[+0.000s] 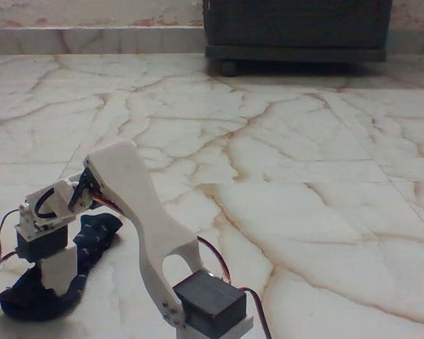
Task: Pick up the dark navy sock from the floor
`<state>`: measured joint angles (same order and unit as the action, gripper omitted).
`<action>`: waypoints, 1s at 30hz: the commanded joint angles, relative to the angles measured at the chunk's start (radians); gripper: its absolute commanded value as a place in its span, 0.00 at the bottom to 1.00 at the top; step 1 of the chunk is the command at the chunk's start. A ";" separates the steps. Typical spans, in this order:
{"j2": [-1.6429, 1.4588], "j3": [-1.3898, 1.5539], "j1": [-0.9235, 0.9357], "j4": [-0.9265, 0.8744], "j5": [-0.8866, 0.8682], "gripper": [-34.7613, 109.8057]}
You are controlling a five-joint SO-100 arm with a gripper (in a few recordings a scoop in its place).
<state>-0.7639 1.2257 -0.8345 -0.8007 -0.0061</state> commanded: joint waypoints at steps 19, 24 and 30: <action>0.107 -0.029 0.003 0.074 0.052 0.24; -0.061 0.190 0.032 0.146 0.104 0.24; -0.298 0.391 0.104 0.181 0.229 0.24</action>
<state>-0.9802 1.6168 -0.7440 -0.6274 0.2025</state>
